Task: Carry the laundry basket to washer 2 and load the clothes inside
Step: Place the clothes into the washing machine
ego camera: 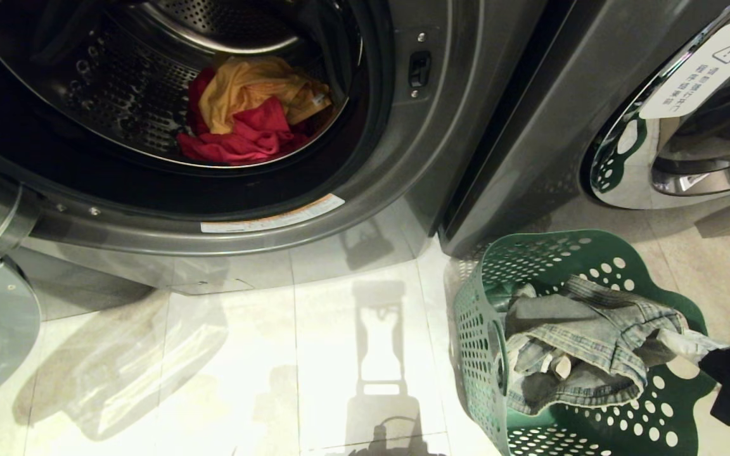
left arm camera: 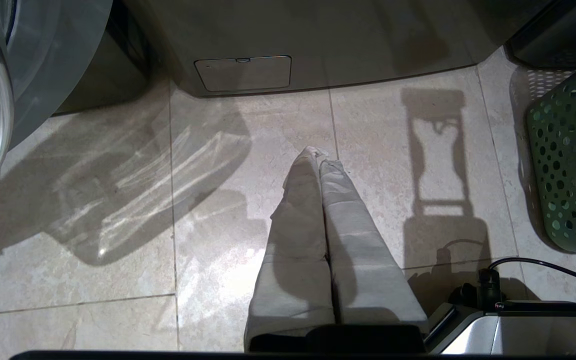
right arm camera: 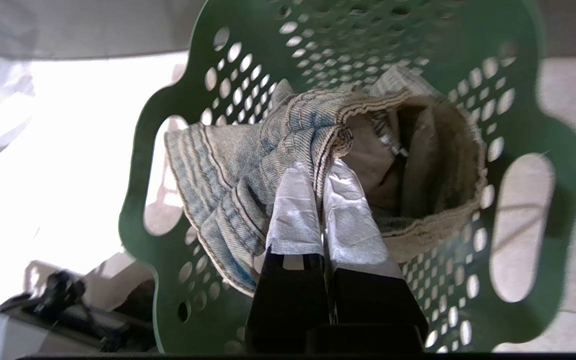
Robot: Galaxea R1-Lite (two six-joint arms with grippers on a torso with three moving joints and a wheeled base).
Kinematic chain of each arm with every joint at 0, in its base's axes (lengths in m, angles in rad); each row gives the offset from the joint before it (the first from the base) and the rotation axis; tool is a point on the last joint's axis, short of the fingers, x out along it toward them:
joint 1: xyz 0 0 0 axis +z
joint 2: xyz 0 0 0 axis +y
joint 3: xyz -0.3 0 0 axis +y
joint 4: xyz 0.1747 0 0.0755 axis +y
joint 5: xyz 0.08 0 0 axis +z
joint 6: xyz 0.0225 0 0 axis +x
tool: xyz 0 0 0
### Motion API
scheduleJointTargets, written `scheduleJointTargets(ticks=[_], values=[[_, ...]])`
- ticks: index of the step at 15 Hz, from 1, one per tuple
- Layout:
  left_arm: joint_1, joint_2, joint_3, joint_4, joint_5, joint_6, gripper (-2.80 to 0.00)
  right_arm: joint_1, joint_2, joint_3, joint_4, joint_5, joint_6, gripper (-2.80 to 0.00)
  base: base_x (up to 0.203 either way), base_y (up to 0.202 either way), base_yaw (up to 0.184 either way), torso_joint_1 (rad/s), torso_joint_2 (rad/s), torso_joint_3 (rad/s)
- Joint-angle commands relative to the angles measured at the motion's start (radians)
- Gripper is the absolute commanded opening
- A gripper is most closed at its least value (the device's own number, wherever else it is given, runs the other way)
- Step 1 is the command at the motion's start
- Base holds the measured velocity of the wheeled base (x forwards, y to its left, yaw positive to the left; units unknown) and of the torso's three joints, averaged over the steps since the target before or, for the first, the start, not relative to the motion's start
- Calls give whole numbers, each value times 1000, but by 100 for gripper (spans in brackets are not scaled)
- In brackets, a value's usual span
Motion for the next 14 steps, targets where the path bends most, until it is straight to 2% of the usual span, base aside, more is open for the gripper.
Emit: scheduleJointTargets(ticks=[1,8,12,14], values=[[0,1,11,-1,0,0,-280,0,-24,-8,-6,-21,-1,-280,0,0,0,0,0,0],[0,0,11,1,0,-2,-280,0,-61,-52,34,-38,-2,-280,0,0,0,0,0,0],[0,0,11,1,0,-2,-280,0,-148,-131,192,-37,-1,-280,0,0,0,2,1,139],[0,0,11,1,0,-2,-280,0,-157,-152,221,-36,-2,-280,0,0,0,0,-2,194]])
